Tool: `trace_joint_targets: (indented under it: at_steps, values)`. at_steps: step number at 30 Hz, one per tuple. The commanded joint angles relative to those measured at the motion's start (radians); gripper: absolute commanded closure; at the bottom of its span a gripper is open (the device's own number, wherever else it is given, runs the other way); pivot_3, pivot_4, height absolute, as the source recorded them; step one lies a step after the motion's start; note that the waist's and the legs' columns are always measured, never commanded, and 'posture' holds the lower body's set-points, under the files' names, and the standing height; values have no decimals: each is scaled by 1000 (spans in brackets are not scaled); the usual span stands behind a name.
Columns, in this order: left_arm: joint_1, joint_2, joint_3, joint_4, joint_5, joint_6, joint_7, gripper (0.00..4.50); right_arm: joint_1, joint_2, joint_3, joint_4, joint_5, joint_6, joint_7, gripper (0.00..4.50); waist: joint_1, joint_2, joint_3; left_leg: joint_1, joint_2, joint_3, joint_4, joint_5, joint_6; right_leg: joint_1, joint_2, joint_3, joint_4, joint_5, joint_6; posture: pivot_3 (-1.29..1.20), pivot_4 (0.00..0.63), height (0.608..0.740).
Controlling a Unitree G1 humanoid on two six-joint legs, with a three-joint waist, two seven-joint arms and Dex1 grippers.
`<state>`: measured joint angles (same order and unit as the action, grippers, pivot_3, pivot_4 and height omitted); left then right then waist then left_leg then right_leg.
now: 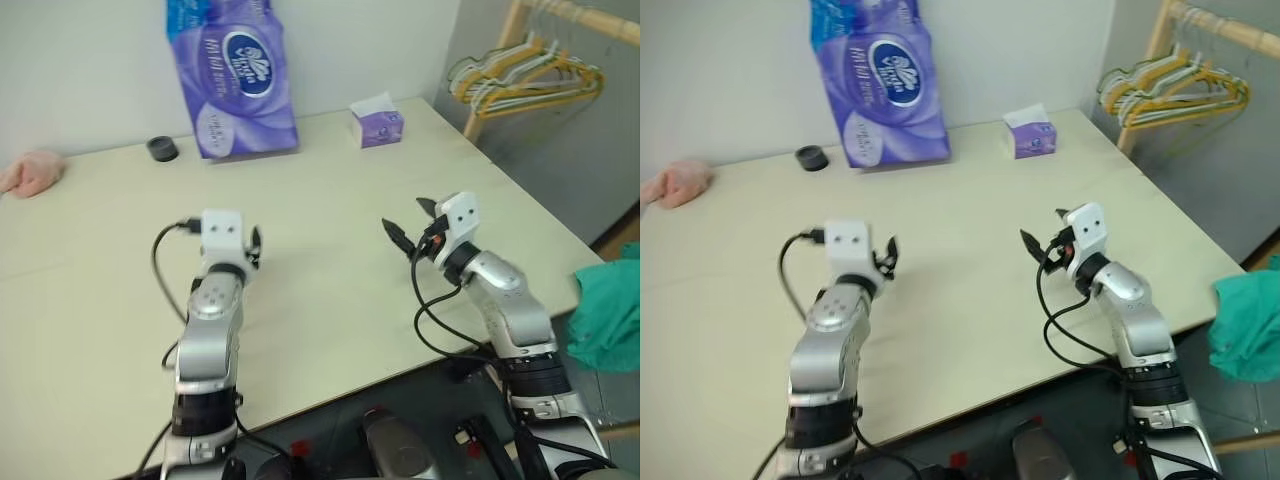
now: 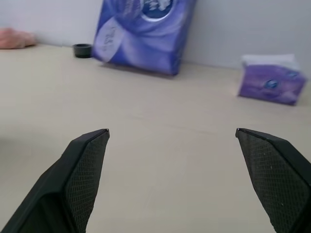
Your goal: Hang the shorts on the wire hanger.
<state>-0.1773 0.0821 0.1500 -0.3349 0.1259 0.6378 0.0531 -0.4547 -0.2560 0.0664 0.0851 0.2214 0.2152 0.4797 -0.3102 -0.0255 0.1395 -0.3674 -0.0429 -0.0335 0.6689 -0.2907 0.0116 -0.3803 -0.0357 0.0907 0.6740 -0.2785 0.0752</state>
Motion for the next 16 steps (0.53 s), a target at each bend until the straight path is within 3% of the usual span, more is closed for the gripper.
trace_joint_targets:
  at_steps: [1, 7, 16]
  values:
    - [73, -27, 24, -82, 7, -43, 46, 1575, -15, 42, 19, 54, -10, -74, 20, 46, 27, -2, -2, 0, 0, -1, 0, 0, 0, 0, 0, -1, 0, 0, 0, -172, 65, 740]
    - [123, -45, 59, -106, -45, -41, 39, 1575, -39, 76, 33, 166, -50, -163, 30, 46, 114, -2, -3, -1, 0, -5, 5, 0, 0, 0, 1, -4, 2, 3, -5, -108, 68, 740]
    - [72, 44, 49, -75, -87, -85, -44, 1575, -60, 66, -5, 271, -55, -229, 27, 46, 196, -1, -4, -1, 1, -11, 8, 3, -5, 0, 2, -15, 5, 5, -9, -8, 69, 740]
